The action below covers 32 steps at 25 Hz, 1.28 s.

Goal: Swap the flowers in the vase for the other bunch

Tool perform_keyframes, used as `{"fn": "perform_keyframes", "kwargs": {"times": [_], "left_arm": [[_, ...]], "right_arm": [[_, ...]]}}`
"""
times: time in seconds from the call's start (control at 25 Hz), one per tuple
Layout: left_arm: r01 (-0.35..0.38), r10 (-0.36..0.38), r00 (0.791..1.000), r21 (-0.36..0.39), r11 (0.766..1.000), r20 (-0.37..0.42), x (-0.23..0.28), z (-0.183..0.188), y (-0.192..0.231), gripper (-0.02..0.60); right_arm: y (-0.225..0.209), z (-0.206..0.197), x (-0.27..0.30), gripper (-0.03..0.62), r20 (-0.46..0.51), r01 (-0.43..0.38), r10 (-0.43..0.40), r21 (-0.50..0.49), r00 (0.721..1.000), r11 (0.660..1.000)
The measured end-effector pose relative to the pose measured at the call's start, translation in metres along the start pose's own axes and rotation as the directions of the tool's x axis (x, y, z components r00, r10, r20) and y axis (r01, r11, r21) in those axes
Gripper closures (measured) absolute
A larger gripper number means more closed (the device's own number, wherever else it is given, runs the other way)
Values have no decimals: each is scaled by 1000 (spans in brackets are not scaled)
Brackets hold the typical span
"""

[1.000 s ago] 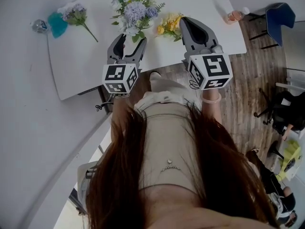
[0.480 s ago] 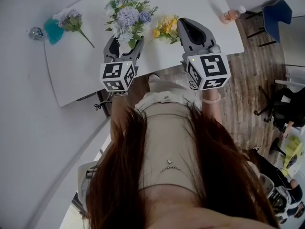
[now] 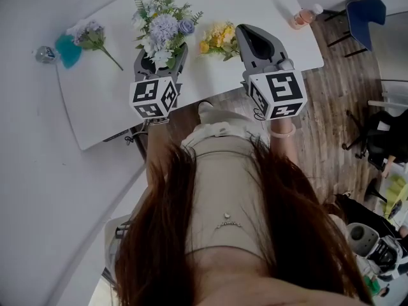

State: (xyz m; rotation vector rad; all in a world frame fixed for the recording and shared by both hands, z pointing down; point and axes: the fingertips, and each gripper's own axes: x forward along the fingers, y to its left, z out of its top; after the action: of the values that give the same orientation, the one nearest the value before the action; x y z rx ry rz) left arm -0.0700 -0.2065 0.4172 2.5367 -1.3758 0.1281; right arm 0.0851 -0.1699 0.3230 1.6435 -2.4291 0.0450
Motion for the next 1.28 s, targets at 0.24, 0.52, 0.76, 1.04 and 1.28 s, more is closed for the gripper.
{"fn": "perform_keyframes", "kwargs": {"times": [0.24, 0.52, 0.76, 1.04, 1.28], "left_arm": [[-12, 12, 999, -4, 1000, 30, 0, 6, -2, 245], [-33, 34, 997, -14, 999, 67, -4, 11, 1, 350], [-51, 53, 994, -23, 998, 92, -8, 16, 0, 398], [-76, 75, 991, 0, 997, 108, -11, 23, -2, 434], [-77, 75, 988, 6, 997, 138, -20, 38, -1, 453]], "right_arm": [[-3, -2, 1, 566, -9, 2, -2, 4, 1000, 1000], [-6, -3, -2, 566, -5, 27, -27, 11, 1000, 1000], [-14, -4, -9, 566, 5, 49, -49, 27, 999, 998], [-22, -7, -17, 566, 17, 61, -62, 58, 998, 996], [-19, -6, -19, 566, 32, 61, -64, 78, 997, 995]]}}
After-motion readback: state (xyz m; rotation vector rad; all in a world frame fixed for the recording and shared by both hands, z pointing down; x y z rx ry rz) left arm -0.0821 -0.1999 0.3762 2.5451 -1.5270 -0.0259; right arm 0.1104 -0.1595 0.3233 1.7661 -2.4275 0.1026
